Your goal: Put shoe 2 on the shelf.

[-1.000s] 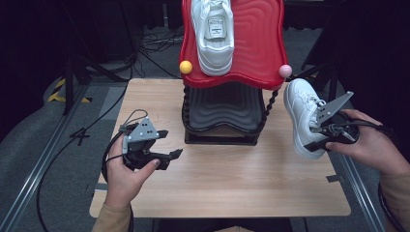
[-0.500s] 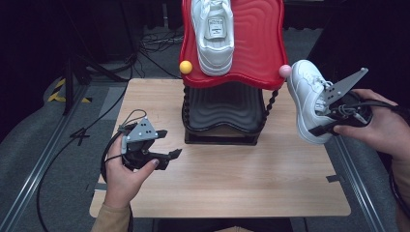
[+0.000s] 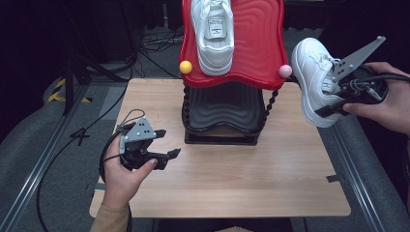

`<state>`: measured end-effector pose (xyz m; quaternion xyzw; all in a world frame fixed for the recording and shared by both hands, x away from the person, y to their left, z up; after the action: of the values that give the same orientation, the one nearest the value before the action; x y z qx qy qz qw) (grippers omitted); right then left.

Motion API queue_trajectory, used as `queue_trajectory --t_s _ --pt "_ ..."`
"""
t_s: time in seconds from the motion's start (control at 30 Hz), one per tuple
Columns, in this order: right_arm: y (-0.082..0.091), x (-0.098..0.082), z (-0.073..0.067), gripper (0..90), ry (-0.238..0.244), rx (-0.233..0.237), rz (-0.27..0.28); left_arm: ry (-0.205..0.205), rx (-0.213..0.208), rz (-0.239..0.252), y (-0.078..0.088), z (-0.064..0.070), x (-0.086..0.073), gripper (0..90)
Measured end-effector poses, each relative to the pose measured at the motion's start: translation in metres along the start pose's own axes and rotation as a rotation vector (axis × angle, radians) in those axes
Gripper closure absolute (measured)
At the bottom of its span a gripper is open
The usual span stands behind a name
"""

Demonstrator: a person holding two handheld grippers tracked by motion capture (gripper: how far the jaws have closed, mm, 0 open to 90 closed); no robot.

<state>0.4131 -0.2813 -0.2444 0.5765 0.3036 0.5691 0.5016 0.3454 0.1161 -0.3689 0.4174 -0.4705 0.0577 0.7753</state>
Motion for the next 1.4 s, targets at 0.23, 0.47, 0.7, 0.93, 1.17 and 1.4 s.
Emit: queue_trajectory --t_s 0.23,0.47,0.7,0.93,1.17,1.4 --pt "0.018 0.013 0.008 76.5 0.004 -0.042 0.011 -0.005 0.000 -0.010 -0.001 -0.001 -0.001 28.1" --pt "0.033 0.031 0.014 76.5 0.020 -0.064 0.000 0.004 0.006 -0.010 0.002 -0.001 -0.004 28.0" --pt "0.048 0.056 0.019 76.5 0.047 -0.088 0.005 0.015 0.016 -0.012 0.007 -0.004 -0.009 28.0" --pt "0.051 0.083 0.023 76.6 0.079 -0.083 0.019 0.026 0.023 -0.005 0.011 -0.005 -0.012 28.0" --pt "0.050 0.106 0.029 76.6 0.096 -0.091 0.019 0.033 0.030 -0.009 0.013 -0.006 -0.016 27.9" --pt "0.046 0.127 0.035 76.5 0.109 -0.095 0.026 0.042 0.040 0.003 0.018 -0.008 -0.018 27.9"
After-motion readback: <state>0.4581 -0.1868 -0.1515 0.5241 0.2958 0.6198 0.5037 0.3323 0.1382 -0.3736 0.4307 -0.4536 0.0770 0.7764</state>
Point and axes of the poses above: each handheld gripper's, and its own axes: y roughly backward along the jaws, x roughly out of its top, z roughly to its right, the point moved 8 cm from there along -y, roughly forward along the jaws, and after that the axes turned 11 degrees about y, right-handed, at the moved point
